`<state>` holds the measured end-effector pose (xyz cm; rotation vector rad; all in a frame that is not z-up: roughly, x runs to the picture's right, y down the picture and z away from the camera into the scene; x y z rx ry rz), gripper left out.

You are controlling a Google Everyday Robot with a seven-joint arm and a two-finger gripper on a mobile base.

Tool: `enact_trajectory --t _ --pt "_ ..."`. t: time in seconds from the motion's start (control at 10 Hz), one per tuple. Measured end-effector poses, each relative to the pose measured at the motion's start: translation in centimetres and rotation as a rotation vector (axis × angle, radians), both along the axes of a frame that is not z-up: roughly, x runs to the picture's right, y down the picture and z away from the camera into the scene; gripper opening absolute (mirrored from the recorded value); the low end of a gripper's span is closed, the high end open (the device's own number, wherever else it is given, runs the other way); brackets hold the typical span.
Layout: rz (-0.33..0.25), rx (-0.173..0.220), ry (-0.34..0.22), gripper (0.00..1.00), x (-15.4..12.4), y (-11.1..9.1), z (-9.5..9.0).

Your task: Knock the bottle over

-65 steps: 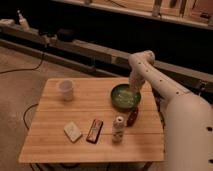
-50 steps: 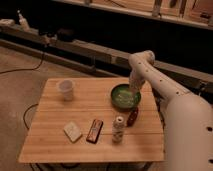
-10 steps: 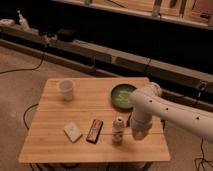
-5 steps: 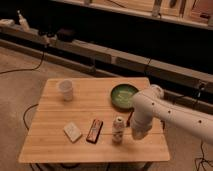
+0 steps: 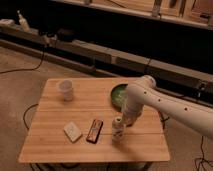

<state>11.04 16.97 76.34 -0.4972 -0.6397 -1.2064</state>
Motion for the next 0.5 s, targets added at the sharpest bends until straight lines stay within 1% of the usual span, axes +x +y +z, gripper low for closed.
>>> enact_trajectory --t 0.1,0.2,0.3,0.4,0.5 --pt "0.073 -0.035 -0.064 0.05 -3.1 -0.3 -0.2" --pt "0.129 -0.082 -0.131 0.05 -6.3 -0.2 -1.1" --pt "0.152 -0.103 -0.15 0.05 -7.4 -0.1 -1.5" --pt "0.176 -0.153 -0.148 0.05 -8.0 0.3 -2.2" --pt "0.178 -0.195 -0.116 0.05 -7.5 0.8 -2.7"
